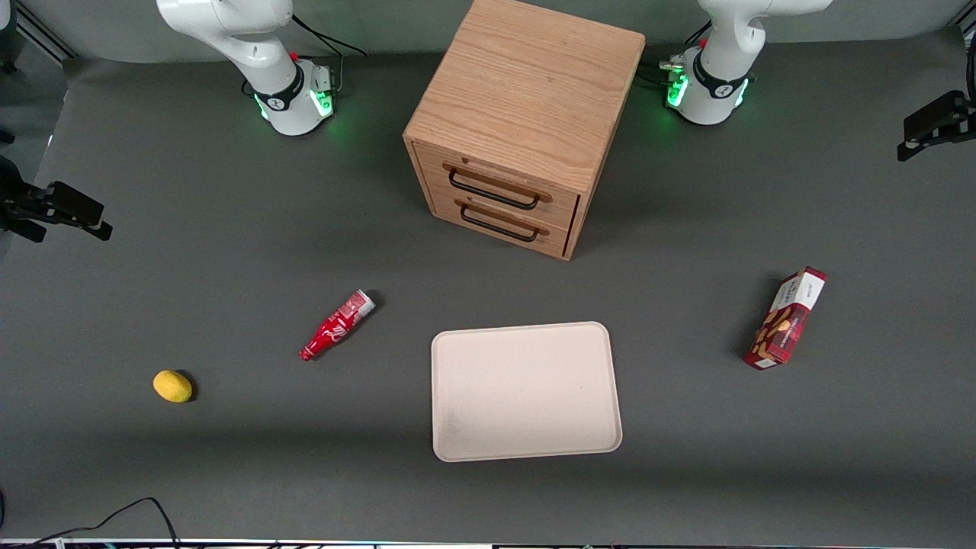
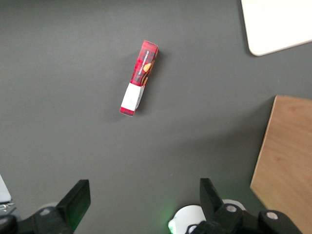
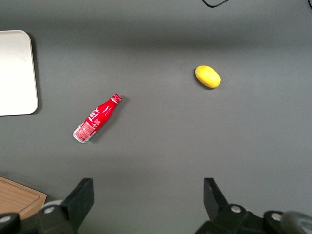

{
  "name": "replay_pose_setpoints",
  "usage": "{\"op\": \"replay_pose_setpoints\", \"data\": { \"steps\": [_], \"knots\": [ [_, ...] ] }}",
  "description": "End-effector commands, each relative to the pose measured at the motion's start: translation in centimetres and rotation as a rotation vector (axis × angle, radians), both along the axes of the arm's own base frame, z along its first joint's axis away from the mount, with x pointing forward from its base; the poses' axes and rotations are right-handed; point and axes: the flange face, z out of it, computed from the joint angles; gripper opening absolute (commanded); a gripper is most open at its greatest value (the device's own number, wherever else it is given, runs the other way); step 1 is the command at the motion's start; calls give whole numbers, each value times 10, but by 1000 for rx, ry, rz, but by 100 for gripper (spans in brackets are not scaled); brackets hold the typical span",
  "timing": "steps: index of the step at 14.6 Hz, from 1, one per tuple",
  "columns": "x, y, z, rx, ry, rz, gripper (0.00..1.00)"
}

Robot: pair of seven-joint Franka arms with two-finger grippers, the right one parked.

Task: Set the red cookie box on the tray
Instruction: 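Move the open left gripper down over the red plaid cookie box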

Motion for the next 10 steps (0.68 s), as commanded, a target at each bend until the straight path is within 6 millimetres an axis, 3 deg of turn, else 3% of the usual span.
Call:
{"op": "replay_pose_setpoints", "data": {
  "steps": [1,4,6,8,10],
  "knots": [
    [29,27,-49,-20,87,-153,100],
    [55,56,-139,-51,101,-271,100],
    [58,71,-208,-83,53,-290,100],
    [56,75,-271,-105,-1,-308,100],
    [57,73,-315,-112,-17,-293,100]
  ]
}}
